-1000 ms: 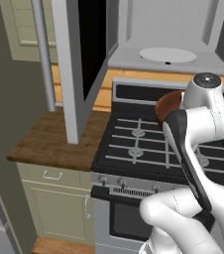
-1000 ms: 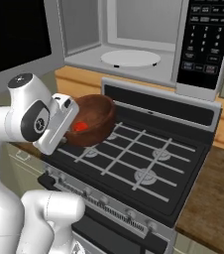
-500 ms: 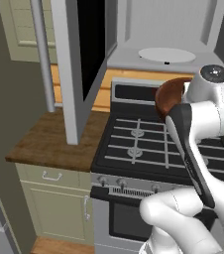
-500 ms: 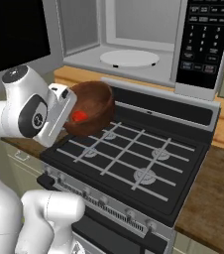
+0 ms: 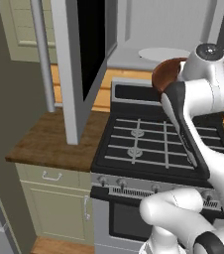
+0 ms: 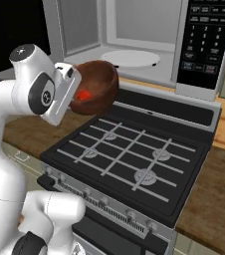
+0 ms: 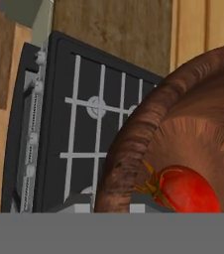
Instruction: Pick the tomato from the sink and place it in the bowl. Then pick the bowl and place it in the microwave. Then close the microwave door and press the start button.
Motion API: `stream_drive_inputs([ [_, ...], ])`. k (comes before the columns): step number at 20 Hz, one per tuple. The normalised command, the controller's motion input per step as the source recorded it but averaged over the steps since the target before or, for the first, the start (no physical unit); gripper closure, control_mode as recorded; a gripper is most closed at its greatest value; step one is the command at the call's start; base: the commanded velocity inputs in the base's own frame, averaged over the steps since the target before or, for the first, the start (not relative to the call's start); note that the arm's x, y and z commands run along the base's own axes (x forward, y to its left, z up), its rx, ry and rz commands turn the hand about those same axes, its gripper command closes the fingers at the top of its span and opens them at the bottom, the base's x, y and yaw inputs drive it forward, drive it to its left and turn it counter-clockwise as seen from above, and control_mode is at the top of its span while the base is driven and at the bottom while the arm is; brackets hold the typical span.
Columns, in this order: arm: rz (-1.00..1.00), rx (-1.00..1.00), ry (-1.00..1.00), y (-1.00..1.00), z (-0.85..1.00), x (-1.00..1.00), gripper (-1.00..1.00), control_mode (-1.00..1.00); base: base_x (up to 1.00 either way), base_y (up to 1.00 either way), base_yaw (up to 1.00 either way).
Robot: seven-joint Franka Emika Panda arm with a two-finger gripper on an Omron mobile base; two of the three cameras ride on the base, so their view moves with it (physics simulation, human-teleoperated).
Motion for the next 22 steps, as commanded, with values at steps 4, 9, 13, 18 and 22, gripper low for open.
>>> stream_drive_inputs([
  [4,0.01,0.01,-0.11,-0.22,0.48,0.38,1.00,-1.00,0.00,0.00,0.00],
  [9,0.00,0.02,-0.05,-0.19,0.63,0.24,1.00,-1.00,0.00,0.00,0.00],
  [13,0.00,0.00,-0.19,-0.13,0.34,0.39,1.00,-1.00,0.00,0.00,0.00],
  [18,0.03,0.00,-0.20,-0.08,0.14,0.70,1.00,-1.00,0.00,0.00,0.00],
  [22,0.00,0.00,-0.03,-0.06,0.14,0.91,1.00,-1.00,0.00,0.00,0.00],
])
